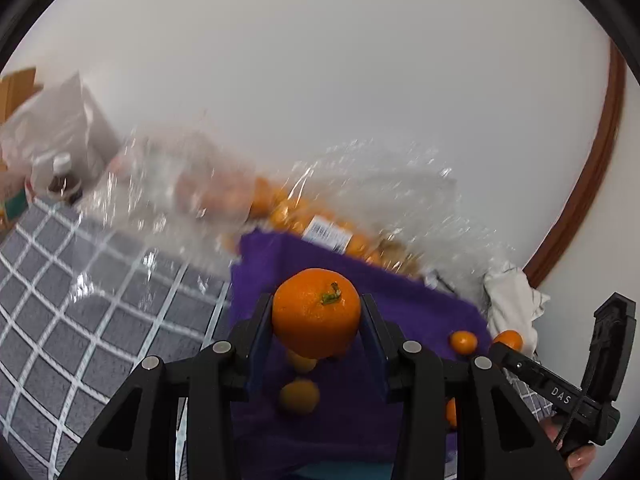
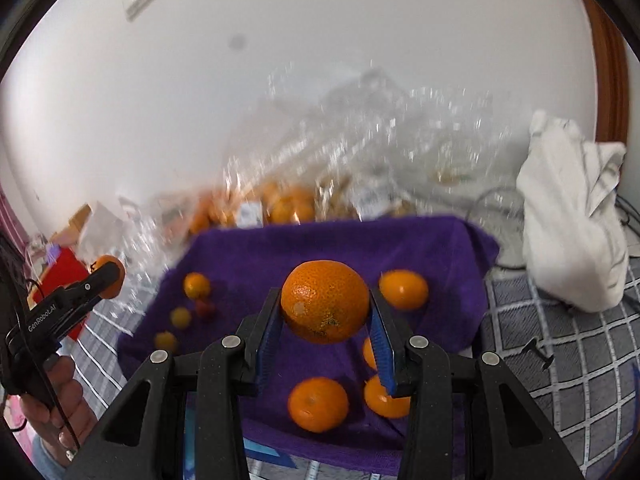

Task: Organize fruits
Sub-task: 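Lift the large orange onto the towel while the left lifts the tangerine over it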

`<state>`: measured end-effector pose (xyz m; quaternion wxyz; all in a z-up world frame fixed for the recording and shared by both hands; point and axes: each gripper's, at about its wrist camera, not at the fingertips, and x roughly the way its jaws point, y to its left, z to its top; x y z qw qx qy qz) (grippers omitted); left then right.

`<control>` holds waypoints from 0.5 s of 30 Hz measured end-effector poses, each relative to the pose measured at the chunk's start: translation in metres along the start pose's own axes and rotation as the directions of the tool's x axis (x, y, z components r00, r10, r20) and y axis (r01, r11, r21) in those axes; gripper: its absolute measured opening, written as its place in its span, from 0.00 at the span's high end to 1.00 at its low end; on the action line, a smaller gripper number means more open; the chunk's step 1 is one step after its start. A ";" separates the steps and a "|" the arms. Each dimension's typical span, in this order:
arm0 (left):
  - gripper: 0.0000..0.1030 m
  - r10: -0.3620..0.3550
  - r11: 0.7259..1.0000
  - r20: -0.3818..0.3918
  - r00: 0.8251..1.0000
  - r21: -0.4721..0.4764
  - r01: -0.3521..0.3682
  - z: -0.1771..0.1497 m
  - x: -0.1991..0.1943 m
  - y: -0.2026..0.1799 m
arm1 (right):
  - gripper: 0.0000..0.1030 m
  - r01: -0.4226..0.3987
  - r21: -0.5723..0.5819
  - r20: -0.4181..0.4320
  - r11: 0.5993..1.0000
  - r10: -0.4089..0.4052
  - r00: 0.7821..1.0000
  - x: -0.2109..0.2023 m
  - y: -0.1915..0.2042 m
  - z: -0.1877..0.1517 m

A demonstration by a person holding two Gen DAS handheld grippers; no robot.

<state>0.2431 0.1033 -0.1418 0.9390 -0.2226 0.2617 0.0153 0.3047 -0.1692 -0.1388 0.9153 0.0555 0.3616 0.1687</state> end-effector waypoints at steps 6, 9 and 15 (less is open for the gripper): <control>0.61 0.007 0.999 0.022 1.000 -0.031 -0.007 -0.001 0.003 0.011 | 0.60 -0.003 -0.005 -0.063 1.000 0.003 0.998 0.026 0.002 -0.009; 0.61 0.006 1.000 0.013 1.000 -0.028 -0.006 0.000 0.005 0.011 | 0.60 0.005 -0.021 -0.094 1.000 -0.007 0.996 0.037 0.007 -0.014; 0.61 0.004 1.000 0.003 1.000 -0.014 -0.004 -0.001 0.009 0.009 | 0.60 0.023 -0.046 -0.128 0.999 -0.028 0.991 0.049 0.012 -0.021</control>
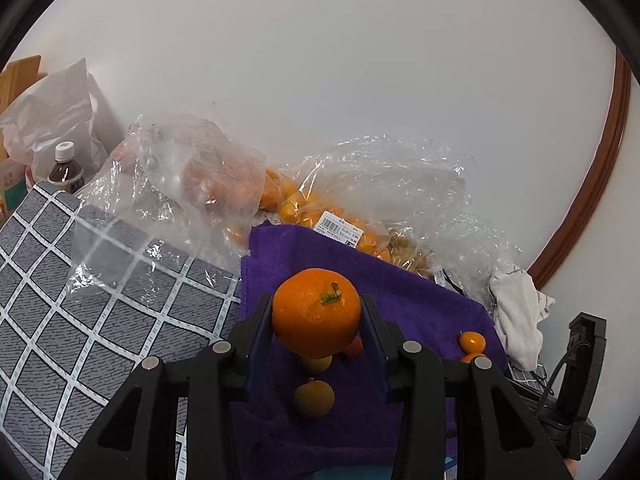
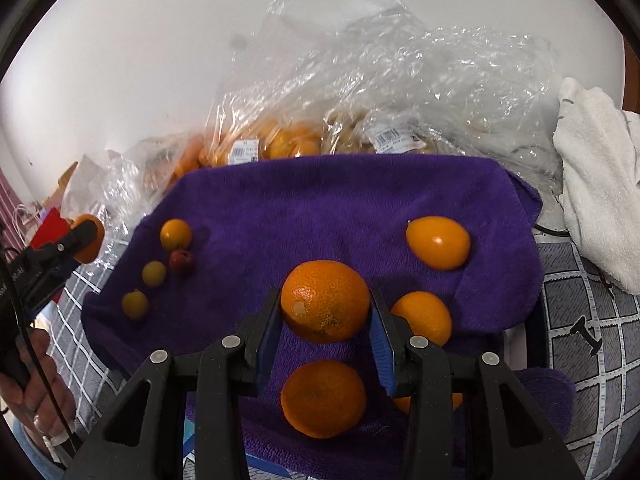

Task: Organize fruits
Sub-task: 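Lift the large orange onto the towel while the left lifts the tangerine over it, then open the right gripper on the towel while the left lowers the tangerine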

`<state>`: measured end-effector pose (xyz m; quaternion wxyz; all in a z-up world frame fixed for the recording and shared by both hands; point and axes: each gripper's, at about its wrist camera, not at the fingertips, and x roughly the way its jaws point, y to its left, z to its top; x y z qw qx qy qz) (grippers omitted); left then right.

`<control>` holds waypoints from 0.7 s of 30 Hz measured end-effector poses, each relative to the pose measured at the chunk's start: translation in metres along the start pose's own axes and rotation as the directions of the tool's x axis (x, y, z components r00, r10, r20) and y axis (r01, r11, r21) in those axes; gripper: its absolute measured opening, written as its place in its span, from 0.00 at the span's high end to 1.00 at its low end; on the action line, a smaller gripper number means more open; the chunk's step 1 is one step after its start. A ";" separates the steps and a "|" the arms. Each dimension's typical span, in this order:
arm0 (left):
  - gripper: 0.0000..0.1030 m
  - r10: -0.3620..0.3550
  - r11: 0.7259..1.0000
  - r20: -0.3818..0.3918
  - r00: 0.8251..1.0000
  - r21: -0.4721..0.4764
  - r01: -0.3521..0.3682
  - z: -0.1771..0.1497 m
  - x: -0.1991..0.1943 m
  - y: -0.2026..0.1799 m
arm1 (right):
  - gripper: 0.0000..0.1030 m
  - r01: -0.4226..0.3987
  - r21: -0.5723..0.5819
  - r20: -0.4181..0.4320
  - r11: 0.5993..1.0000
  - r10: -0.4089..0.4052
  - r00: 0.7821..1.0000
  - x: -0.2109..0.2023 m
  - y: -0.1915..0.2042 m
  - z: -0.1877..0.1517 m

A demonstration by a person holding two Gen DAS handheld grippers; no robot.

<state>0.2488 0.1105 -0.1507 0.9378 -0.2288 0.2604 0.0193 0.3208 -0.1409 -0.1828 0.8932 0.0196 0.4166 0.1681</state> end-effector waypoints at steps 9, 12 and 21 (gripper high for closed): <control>0.61 -0.029 0.999 -0.049 0.998 -0.027 0.027 -0.003 0.009 0.005 | 0.59 -0.002 -0.020 -0.004 1.000 0.002 1.000 0.000 0.002 -0.002; 0.61 -0.045 0.999 -0.059 0.997 -0.021 0.044 -0.004 0.009 0.003 | 0.59 -0.005 -0.008 0.019 1.000 0.006 1.000 -0.011 0.000 -0.001; 0.61 -0.067 0.991 -0.132 0.989 0.107 0.081 -0.024 0.021 -0.031 | 0.59 -0.008 0.048 0.103 0.999 0.003 0.995 -0.049 -0.019 -0.003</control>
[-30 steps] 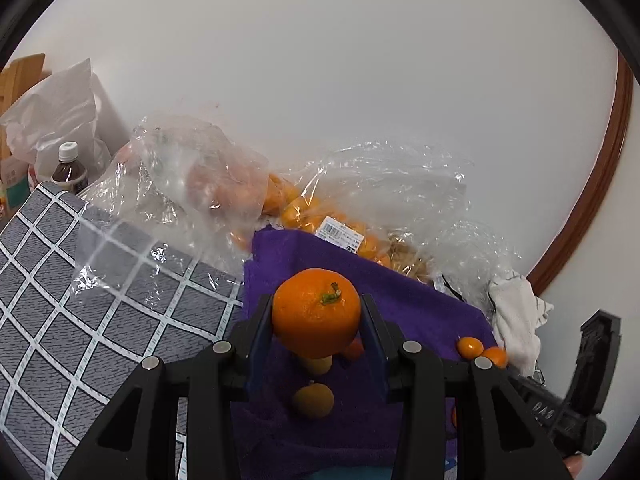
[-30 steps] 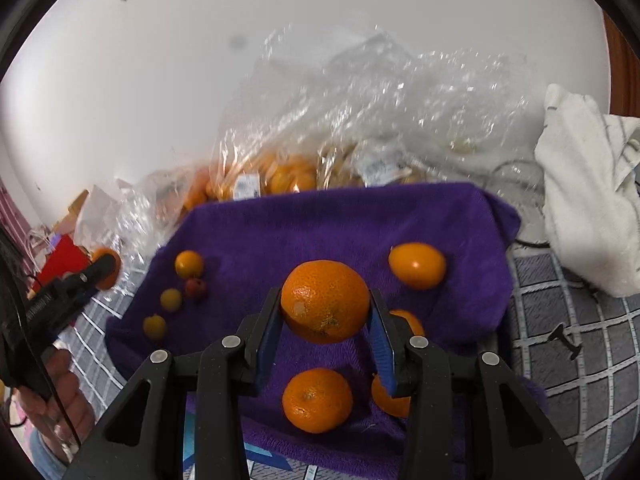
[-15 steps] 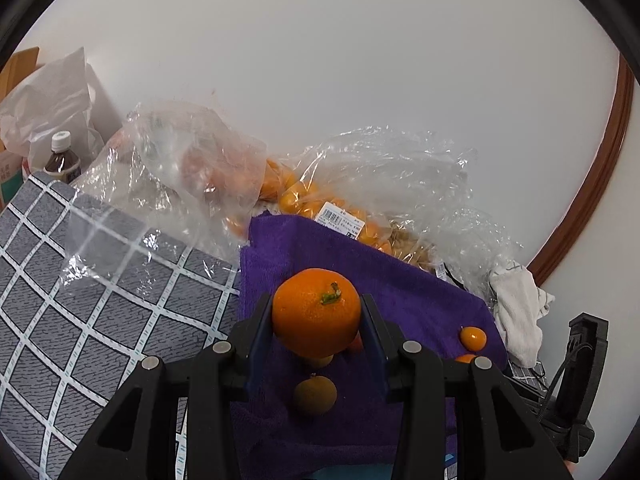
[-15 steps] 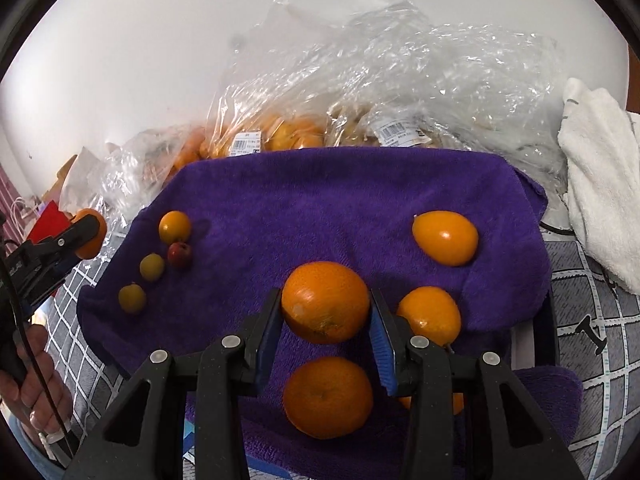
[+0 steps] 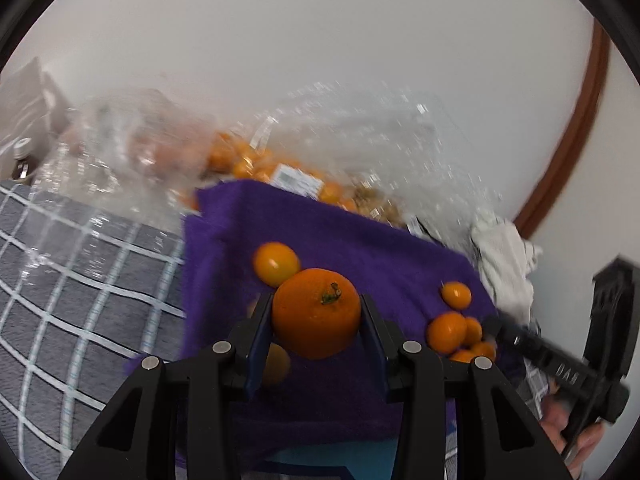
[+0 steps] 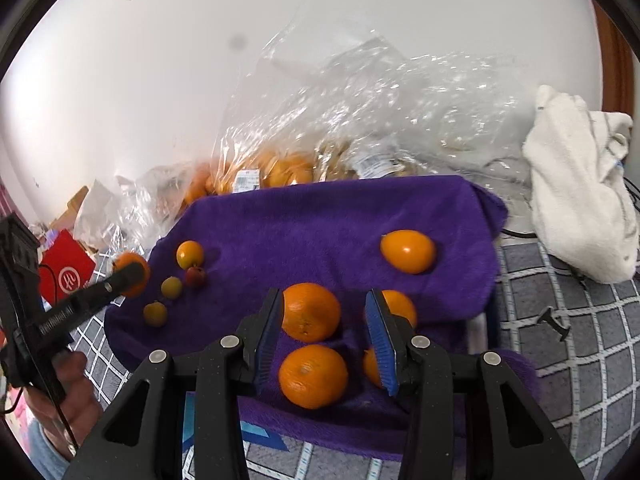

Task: Organize fruits
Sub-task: 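Open the right gripper on the towel while the left lowers the tangerine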

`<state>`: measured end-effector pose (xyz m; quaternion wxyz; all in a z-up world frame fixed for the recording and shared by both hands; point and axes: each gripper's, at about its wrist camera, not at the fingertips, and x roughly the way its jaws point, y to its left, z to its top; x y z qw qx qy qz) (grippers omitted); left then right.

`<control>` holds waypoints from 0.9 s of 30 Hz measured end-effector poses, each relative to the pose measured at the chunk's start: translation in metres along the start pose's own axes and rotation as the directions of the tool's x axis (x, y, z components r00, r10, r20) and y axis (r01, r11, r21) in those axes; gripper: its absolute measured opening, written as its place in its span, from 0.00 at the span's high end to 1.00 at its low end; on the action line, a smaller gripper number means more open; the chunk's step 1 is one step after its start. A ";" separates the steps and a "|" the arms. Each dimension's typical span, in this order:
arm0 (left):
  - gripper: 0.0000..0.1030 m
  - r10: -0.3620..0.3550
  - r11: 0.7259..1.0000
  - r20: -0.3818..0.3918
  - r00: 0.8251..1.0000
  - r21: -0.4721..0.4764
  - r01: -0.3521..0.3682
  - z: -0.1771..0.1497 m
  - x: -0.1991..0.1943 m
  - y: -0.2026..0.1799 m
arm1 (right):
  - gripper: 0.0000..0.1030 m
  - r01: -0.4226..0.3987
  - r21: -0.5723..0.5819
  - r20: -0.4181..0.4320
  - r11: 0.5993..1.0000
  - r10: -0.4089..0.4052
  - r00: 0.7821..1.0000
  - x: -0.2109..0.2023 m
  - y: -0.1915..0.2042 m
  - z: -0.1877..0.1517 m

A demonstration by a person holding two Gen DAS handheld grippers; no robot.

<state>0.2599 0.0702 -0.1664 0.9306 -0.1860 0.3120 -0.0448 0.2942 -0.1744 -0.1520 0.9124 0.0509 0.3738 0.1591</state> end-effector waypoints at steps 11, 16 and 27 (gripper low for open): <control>0.61 0.042 0.991 -0.053 0.998 0.128 -0.035 -0.014 0.016 -0.029 | 0.59 0.137 0.021 0.049 0.990 -0.138 0.989 -0.019 -0.018 0.007; 0.61 0.058 0.990 -0.093 0.994 0.132 -0.045 -0.016 0.024 -0.027 | 0.59 0.150 0.017 0.034 0.989 -0.150 0.988 -0.014 -0.018 0.007; 0.61 0.110 0.978 -0.108 0.988 0.189 -0.088 -0.020 0.030 -0.033 | 0.59 0.191 0.034 0.006 0.981 -0.192 0.981 -0.009 -0.025 0.005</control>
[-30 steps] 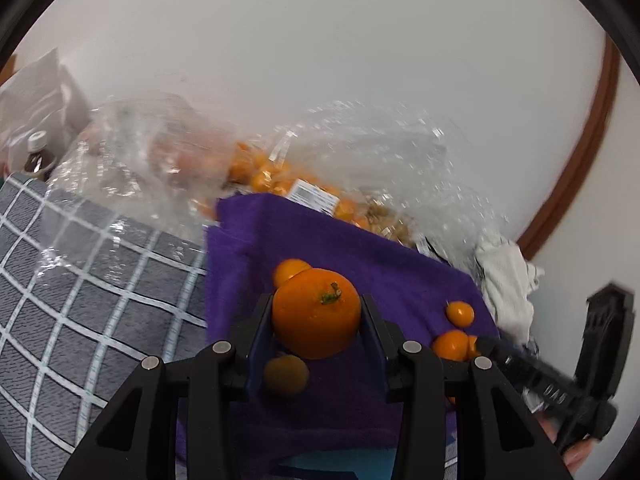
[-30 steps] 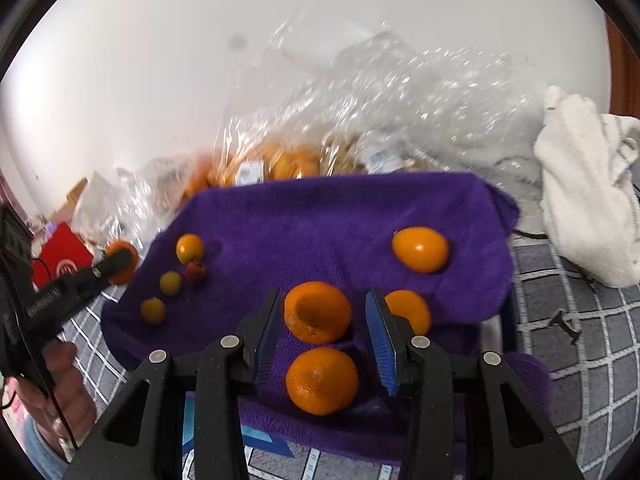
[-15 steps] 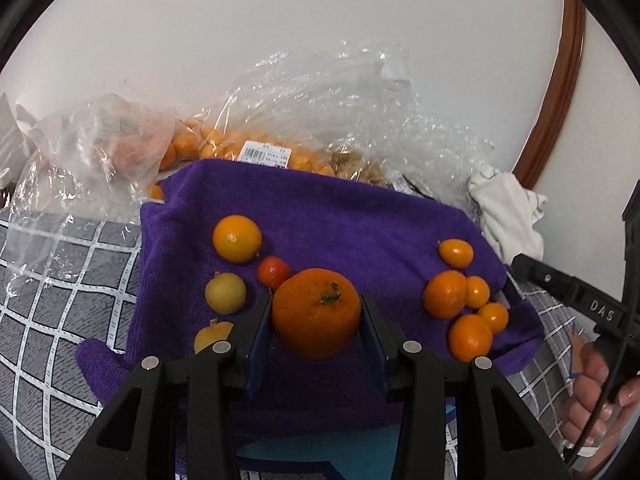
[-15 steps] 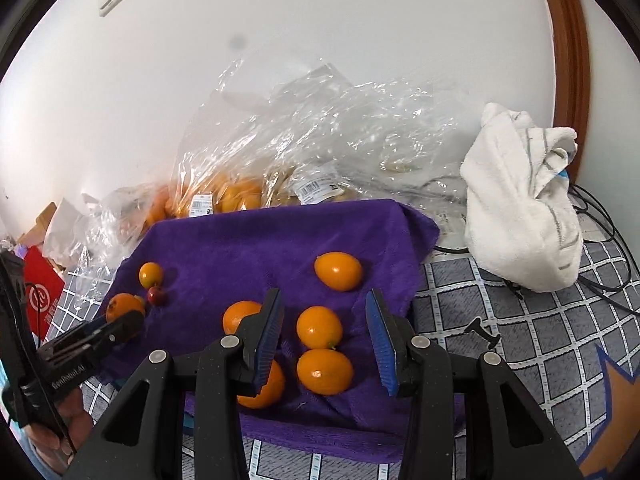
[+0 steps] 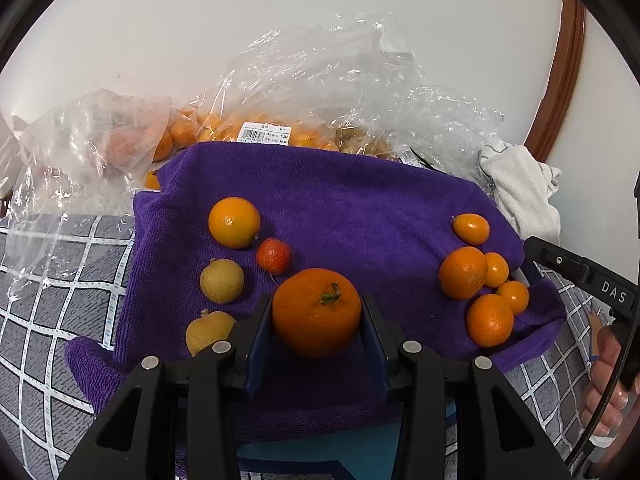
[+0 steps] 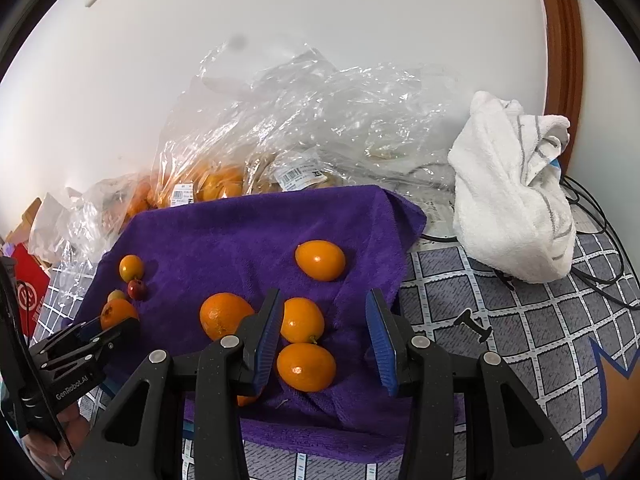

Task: Organize fruits
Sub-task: 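Open the left gripper to release the tangerine on the towel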

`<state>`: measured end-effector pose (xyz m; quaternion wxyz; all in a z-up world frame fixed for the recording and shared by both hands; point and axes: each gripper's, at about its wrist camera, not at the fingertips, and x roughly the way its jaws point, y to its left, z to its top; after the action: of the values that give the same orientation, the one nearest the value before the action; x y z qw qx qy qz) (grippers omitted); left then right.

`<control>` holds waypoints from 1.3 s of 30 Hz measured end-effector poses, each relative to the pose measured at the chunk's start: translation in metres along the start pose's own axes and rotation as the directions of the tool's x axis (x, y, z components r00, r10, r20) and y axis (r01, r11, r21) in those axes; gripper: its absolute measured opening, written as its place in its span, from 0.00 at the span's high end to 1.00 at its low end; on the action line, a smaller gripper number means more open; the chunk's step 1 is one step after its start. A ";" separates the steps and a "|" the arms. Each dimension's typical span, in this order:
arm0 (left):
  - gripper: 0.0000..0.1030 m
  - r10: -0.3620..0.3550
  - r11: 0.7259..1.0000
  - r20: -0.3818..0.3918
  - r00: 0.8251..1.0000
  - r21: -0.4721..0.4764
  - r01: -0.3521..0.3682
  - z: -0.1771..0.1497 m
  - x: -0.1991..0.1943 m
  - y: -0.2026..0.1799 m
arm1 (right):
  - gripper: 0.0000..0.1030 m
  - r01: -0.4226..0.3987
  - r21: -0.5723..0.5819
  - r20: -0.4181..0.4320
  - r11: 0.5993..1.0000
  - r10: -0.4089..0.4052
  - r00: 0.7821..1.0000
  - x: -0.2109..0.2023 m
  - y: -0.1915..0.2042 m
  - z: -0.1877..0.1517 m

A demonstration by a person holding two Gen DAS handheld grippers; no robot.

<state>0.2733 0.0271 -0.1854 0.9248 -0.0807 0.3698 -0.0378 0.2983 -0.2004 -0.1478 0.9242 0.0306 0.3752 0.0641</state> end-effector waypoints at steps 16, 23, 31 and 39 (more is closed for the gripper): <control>0.44 -0.014 1.000 0.053 0.998 0.012 0.013 0.001 -0.012 -0.002 | 0.55 0.016 -0.023 -0.017 1.000 -0.016 1.000 0.008 0.003 -0.003; 0.43 -0.032 0.999 0.094 0.995 0.018 0.031 0.003 -0.021 -0.001 | 0.54 -0.015 -0.043 -0.045 0.999 0.013 0.999 0.013 0.011 -0.004; 0.42 0.005 0.999 0.150 0.989 0.047 -0.013 0.006 -0.037 -0.004 | 0.54 -0.039 0.000 -0.056 0.999 0.039 0.998 -0.019 0.016 0.001; 0.42 0.024 0.999 0.167 0.986 0.044 -0.032 0.015 -0.082 -0.008 | 0.48 0.023 0.029 0.009 0.999 -0.024 1.000 -0.107 0.012 -0.014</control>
<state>0.2247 0.0317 -0.1180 0.9546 -0.0567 0.2913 -0.0264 0.2116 -0.2032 -0.0825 0.9260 0.0397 0.3723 0.0478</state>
